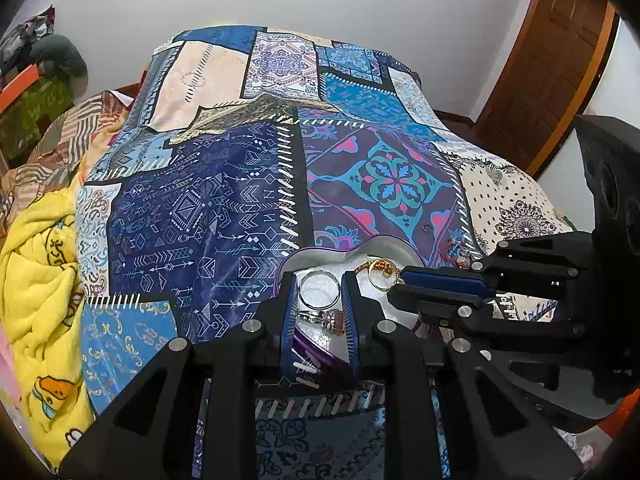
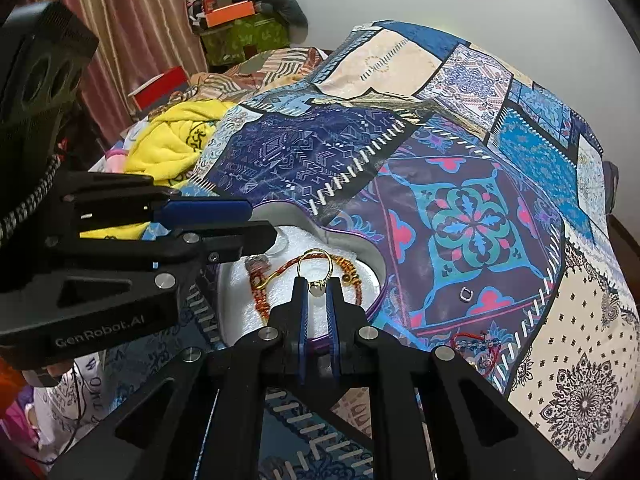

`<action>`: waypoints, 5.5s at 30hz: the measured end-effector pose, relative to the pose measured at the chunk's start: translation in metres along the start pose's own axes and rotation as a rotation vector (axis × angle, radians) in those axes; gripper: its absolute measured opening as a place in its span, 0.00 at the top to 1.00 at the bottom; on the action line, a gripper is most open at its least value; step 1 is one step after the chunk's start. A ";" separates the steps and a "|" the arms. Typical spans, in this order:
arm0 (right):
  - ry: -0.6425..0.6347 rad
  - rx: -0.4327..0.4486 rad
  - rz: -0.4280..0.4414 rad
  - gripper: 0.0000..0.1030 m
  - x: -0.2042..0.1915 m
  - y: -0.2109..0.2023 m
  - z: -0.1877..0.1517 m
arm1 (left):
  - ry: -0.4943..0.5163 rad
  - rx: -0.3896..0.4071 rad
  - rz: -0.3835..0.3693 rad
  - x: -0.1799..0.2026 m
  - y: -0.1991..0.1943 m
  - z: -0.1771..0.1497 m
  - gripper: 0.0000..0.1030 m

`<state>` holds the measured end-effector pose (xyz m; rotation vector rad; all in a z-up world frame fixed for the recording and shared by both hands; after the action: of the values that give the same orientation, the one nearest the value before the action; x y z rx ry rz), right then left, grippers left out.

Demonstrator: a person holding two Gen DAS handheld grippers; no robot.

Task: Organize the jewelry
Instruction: 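Lower the gold ring into the heart tin and open the right tool, then move the right tool back to the red bead bracelets, then grasp a red bead bracelet with the right tool and pull toward tin, then lift the red bead bracelet with the right tool over the heart tin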

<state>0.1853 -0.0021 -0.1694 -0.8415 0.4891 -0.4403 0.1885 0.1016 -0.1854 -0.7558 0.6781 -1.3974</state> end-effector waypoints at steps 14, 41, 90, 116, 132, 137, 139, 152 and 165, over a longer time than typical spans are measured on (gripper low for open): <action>-0.003 0.053 -0.039 0.88 -0.007 -0.029 -0.002 | 0.002 0.049 0.023 0.000 -0.034 0.000 0.77; 0.214 0.173 -0.161 0.84 0.080 -0.114 -0.049 | 0.071 0.047 -0.009 0.084 -0.045 -0.002 0.77; 0.285 0.057 -0.024 0.61 0.124 -0.057 -0.084 | 0.138 -0.115 -0.052 0.133 0.049 -0.015 0.99; 0.227 0.035 0.035 0.61 0.089 -0.039 -0.067 | 0.071 0.125 -0.064 0.100 -0.042 0.022 1.00; 0.218 0.034 0.018 0.69 0.088 -0.023 -0.052 | -0.043 0.194 -0.044 0.055 -0.063 0.022 1.00; 0.237 0.020 -0.006 0.70 0.099 -0.023 -0.055 | -0.044 0.170 -0.058 0.054 -0.055 0.017 1.00; 0.232 0.010 -0.009 0.70 0.100 -0.023 -0.056 | -0.044 0.159 -0.064 0.054 -0.052 0.014 1.00; 0.195 -0.002 -0.026 0.87 0.100 -0.015 -0.051 | -0.023 0.118 -0.079 0.063 -0.038 0.004 1.00; 0.233 0.072 -0.024 0.91 0.100 -0.045 -0.051 | -0.026 0.123 -0.092 0.066 -0.044 0.006 1.00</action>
<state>0.2286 -0.1137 -0.1862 -0.7307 0.6748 -0.5788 0.1716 0.0357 -0.1454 -0.7144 0.5377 -1.4960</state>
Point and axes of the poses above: each gripper's, at about its wrist camera, not at the fingertips, and y roughly the way its jaws point, x to its right, z to its top, the point moved 1 cm from there along y, roughly the way its jaws point, and after that the axes turned 11 degrees about z, right-handed, at the moved point
